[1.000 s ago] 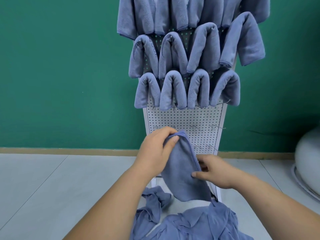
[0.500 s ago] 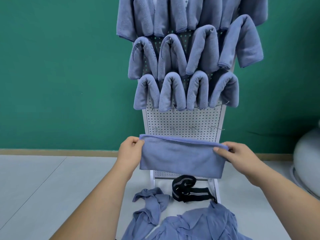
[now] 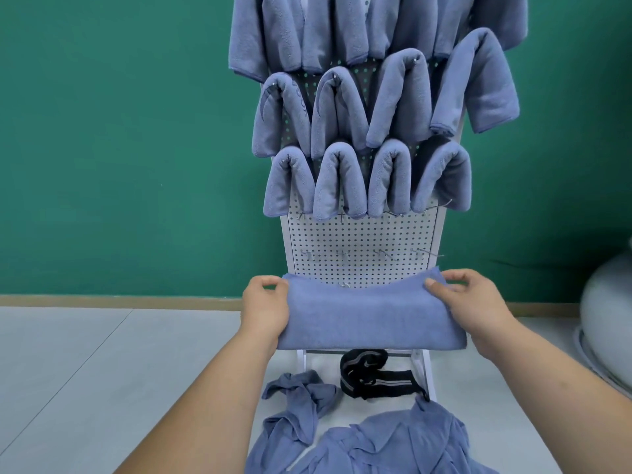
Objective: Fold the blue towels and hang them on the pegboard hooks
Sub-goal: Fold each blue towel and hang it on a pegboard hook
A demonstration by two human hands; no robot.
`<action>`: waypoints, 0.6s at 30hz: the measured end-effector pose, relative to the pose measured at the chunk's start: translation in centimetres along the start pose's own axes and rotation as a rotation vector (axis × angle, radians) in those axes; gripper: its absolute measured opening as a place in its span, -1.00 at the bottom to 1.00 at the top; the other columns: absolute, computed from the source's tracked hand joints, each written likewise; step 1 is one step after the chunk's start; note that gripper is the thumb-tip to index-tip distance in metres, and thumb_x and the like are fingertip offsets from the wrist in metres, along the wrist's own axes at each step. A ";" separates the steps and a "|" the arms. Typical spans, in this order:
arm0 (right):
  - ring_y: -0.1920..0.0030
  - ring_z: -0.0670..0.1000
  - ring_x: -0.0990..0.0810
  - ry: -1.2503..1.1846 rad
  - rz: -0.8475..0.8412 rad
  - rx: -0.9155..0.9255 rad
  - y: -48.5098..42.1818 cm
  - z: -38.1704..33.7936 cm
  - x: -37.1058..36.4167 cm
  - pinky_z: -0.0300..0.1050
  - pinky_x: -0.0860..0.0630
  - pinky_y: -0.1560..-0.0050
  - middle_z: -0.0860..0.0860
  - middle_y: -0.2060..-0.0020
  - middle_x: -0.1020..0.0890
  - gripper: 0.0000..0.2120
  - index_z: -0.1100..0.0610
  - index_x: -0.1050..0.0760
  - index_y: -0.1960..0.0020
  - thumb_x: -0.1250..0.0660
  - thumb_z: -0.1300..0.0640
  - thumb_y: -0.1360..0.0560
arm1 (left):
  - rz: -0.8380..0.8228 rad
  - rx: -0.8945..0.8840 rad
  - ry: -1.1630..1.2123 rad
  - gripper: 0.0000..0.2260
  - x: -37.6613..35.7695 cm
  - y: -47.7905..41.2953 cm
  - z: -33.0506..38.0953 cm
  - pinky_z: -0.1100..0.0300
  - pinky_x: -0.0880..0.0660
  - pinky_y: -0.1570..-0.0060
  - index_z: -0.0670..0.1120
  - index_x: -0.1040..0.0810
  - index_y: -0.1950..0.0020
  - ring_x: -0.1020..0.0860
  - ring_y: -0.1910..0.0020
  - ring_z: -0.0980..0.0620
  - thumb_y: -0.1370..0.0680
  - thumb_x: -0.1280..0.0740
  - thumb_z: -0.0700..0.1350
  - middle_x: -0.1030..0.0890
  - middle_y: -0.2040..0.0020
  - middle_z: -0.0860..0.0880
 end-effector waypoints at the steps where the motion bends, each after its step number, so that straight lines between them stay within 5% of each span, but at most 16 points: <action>1: -0.07 0.08 -0.72 -0.013 -0.031 -0.039 -0.2 0.7 -0.1 0.19 -0.63 -0.21 -0.02 -0.01 -0.75 -0.61 0.00 -0.54 -0.27 -0.57 0.01 -0.51 | -0.021 0.035 -0.036 -0.88 0.0 -0.1 -0.6 -0.01 -0.59 -0.12 0.02 -0.56 -0.17 -0.62 -0.04 -0.05 -0.64 -0.35 -0.08 -0.65 -0.06 0.03; 5: -0.18 0.05 -0.69 -0.009 -0.121 0.007 -0.1 0.8 0.0 0.19 -0.63 -0.23 -0.14 -0.14 -0.72 -0.57 -0.22 -0.59 -0.30 -0.54 0.17 -0.54 | -0.110 0.044 -0.048 -0.71 -0.1 -0.5 -1.4 0.04 -0.57 -0.09 0.01 -0.51 -0.32 -0.64 -0.09 -0.06 -0.63 -0.33 -0.26 -0.66 -0.07 -0.02; 9: -0.17 0.04 -0.70 -0.032 -0.114 0.099 0.0 -0.5 0.5 0.10 -0.58 -0.25 -0.10 0.01 -0.78 -0.77 -0.06 -0.73 -0.09 -0.47 0.25 -0.59 | -0.141 -0.026 -0.035 -0.69 0.2 -0.8 -0.8 0.04 -0.59 -0.16 0.06 -0.59 -0.21 -0.68 -0.08 0.01 -0.65 -0.26 -0.32 -0.75 0.08 0.08; 13: -0.15 -0.07 -0.69 0.015 -0.121 0.142 0.4 -1.2 0.6 -0.09 -0.56 -0.23 -0.14 0.03 -0.77 -0.85 -0.03 -0.74 -0.05 -0.51 0.20 -0.57 | -0.219 -0.057 -0.020 -0.77 -0.6 -0.5 -0.3 0.18 -0.57 -0.08 0.05 -0.70 -0.10 -0.67 -0.12 0.01 -0.63 -0.35 -0.26 -0.75 -0.01 0.05; 18: -0.09 -0.12 -0.64 0.523 -0.215 0.321 1.0 -1.4 0.1 -0.16 -0.53 -0.15 -0.23 -0.07 -0.68 -0.58 -0.13 -0.68 -0.19 -0.65 0.13 -0.39 | -0.418 -0.332 -0.408 -0.66 -1.8 0.6 0.4 0.32 -0.47 -0.08 0.10 -0.67 -0.21 -0.56 -0.15 0.13 -0.48 -0.56 -0.18 -0.54 -0.18 0.14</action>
Point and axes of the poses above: each hand's wrist, its own y-axis away from the middle knuckle, its own x-axis out of the back of the hand, z = x × y, the point moved 7 cm from there along -y, towards the middle knuckle
